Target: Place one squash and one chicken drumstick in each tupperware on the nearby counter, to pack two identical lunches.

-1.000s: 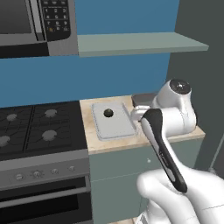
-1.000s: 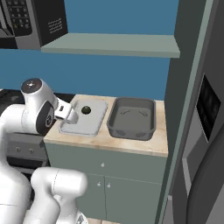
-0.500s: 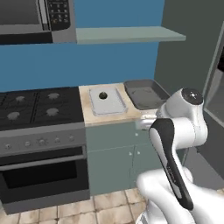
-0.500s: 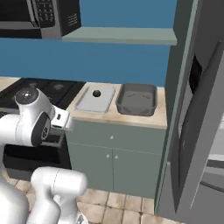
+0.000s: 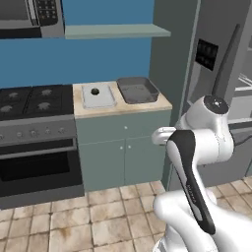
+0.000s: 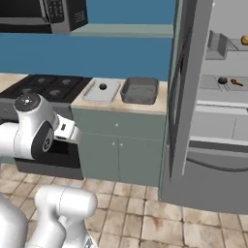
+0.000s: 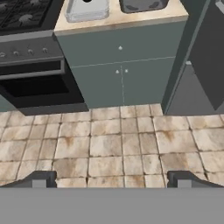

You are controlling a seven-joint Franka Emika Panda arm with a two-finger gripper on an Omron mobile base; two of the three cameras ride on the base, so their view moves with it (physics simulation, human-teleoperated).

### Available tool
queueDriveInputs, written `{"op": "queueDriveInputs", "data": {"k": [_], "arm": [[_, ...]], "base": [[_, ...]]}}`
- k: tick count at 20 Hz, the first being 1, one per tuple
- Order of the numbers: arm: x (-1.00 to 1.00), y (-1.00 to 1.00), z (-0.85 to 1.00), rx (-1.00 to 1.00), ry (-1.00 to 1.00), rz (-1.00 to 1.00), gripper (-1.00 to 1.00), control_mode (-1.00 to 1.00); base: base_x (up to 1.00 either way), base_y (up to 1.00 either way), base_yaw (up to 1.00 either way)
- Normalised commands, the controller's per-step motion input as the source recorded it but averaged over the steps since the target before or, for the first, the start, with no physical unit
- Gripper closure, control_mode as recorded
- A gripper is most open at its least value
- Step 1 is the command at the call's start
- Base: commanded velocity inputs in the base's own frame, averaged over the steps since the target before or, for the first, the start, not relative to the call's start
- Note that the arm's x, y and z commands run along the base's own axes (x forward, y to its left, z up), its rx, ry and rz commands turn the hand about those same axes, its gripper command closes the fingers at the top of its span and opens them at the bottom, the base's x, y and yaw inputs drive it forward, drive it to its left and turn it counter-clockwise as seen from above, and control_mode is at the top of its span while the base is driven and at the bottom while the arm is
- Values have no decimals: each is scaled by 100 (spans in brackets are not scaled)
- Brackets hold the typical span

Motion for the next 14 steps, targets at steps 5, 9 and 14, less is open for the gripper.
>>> {"op": "queueDriveInputs", "data": {"k": [5, 9, 14], "arm": [[0, 0, 0, 0, 0, 0, -100, 100], [0, 0, 0, 0, 0, 0, -100, 100], [0, 0, 0, 0, 0, 0, -100, 100]], "base": [[-20, -100, -3], [0, -100, -1], [4, -95, -24]]}}
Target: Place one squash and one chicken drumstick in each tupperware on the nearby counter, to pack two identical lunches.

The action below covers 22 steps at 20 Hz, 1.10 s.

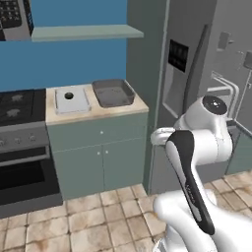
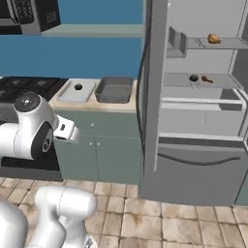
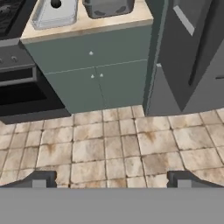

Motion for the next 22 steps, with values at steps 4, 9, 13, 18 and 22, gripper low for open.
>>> {"op": "queueDriveInputs", "data": {"k": [4, 9, 13, 18, 22], "arm": [[0, 0, 0, 0, 0, 0, -100, 100], [0, 0, 0, 0, 0, 0, -100, 100], [0, 0, 0, 0, 0, 0, -100, 100], [0, 0, 0, 0, 0, 0, -100, 100], [0, 0, 0, 0, 0, 0, -100, 100]], "base": [[0, -76, -40], [6, -68, -48], [25, -69, -46], [34, -78, -43], [44, -78, -27]]}}
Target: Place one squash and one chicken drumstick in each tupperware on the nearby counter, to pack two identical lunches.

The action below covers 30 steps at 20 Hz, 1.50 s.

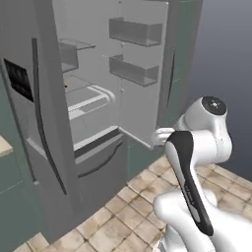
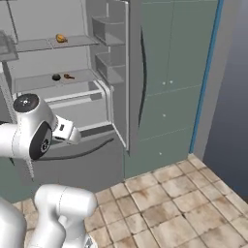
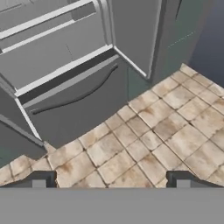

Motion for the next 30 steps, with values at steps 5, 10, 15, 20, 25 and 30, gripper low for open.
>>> {"op": "queueDriveInputs", "data": {"k": [5, 10, 15, 20, 25, 30], "arm": [[0, 0, 0, 0, 0, 0, -100, 100], [0, 0, 0, 0, 0, 0, -100, 100], [0, 0, 0, 0, 0, 0, -100, 100], [0, 0, 0, 0, 0, 0, -100, 100], [0, 0, 0, 0, 0, 0, -100, 100], [0, 0, 0, 0, 0, 0, -100, 100]], "base": [[41, -48, 13], [37, -11, 51], [65, -25, 60], [77, -55, 57], [55, -60, 41], [46, -2, 6]]}}
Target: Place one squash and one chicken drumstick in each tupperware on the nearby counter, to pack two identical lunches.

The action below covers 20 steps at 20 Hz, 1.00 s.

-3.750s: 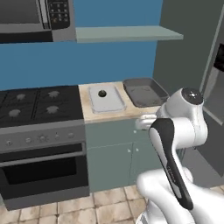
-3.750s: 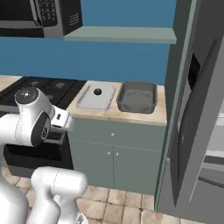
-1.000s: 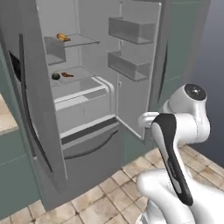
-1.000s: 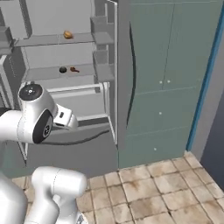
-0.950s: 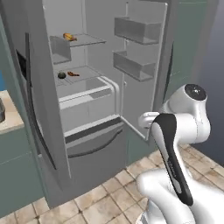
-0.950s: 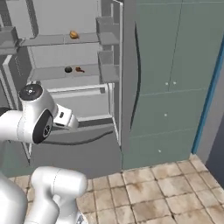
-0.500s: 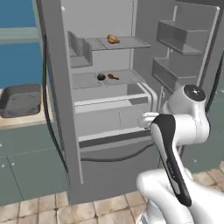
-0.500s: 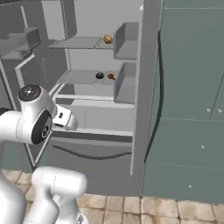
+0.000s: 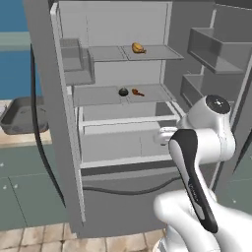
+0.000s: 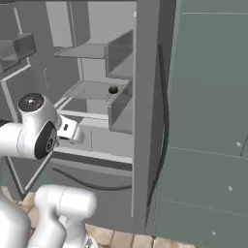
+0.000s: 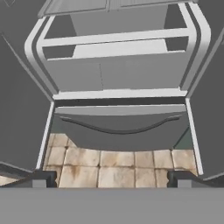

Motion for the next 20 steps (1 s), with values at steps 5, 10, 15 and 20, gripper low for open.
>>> {"op": "queueDriveInputs", "data": {"k": [5, 10, 15, 20], "arm": [[0, 0, 0, 0, 0, 0, -100, 100], [0, 0, 0, 0, 0, 0, -100, 100], [0, 0, 0, 0, 0, 0, -100, 100], [0, 0, 0, 0, 0, 0, -100, 100]], "base": [[53, 23, -6], [30, 0, -11], [51, 7, -14], [78, 17, -15]]}}
